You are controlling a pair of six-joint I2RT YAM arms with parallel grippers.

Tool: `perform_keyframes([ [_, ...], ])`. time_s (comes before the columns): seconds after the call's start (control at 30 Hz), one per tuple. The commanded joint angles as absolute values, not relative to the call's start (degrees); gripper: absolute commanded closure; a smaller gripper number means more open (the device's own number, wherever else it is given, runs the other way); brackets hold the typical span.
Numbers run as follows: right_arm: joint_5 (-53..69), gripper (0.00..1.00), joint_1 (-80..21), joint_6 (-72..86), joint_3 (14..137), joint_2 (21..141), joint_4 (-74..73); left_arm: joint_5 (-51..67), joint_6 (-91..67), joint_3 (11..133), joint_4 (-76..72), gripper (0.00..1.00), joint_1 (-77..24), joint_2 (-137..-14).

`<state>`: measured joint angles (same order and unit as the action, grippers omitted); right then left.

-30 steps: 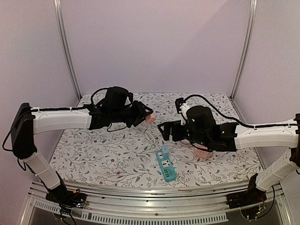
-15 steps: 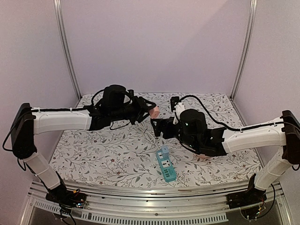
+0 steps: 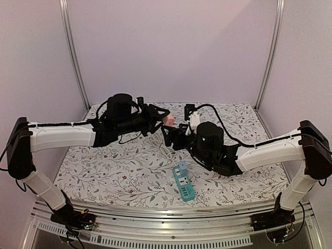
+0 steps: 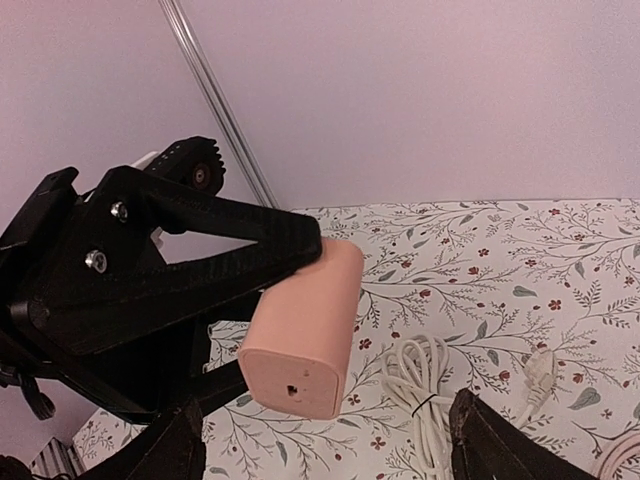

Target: Insert the plug

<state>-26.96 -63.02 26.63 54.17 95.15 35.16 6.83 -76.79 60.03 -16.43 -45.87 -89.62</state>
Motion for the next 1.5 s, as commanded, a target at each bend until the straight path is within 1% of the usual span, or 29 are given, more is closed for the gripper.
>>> perform_keyframes([
  [0.0,-28.71,0.18,-63.94,25.21,55.80,97.57,40.51,6.38,-77.12,58.93,-18.54,1.00,-46.05,-88.33],
  [0.5,-33.32,0.28,-64.97,22.09,58.78,100.77,44.30,5.84,-77.34,57.32,-19.51,1.00,-46.14,-86.66],
  [0.8,-35.90,0.32,-66.22,21.24,61.02,102.96,44.81,5.10,-77.35,56.90,-19.54,1.00,-46.23,-86.10],
  [1.0,-37.44,0.39,-66.85,20.89,61.23,102.96,45.35,4.36,-77.28,56.47,-19.60,1.00,-46.27,-85.64],
  [1.07,-37.24,0.44,-66.98,20.54,61.34,102.99,45.48,4.33,-77.18,56.47,-19.60,1.00,-46.23,-85.68],
  [1.47,-37.90,0.51,-67.32,19.69,61.88,103.44,45.83,3.58,-76.73,56.50,-19.16,1.00,-46.23,-85.44],
])
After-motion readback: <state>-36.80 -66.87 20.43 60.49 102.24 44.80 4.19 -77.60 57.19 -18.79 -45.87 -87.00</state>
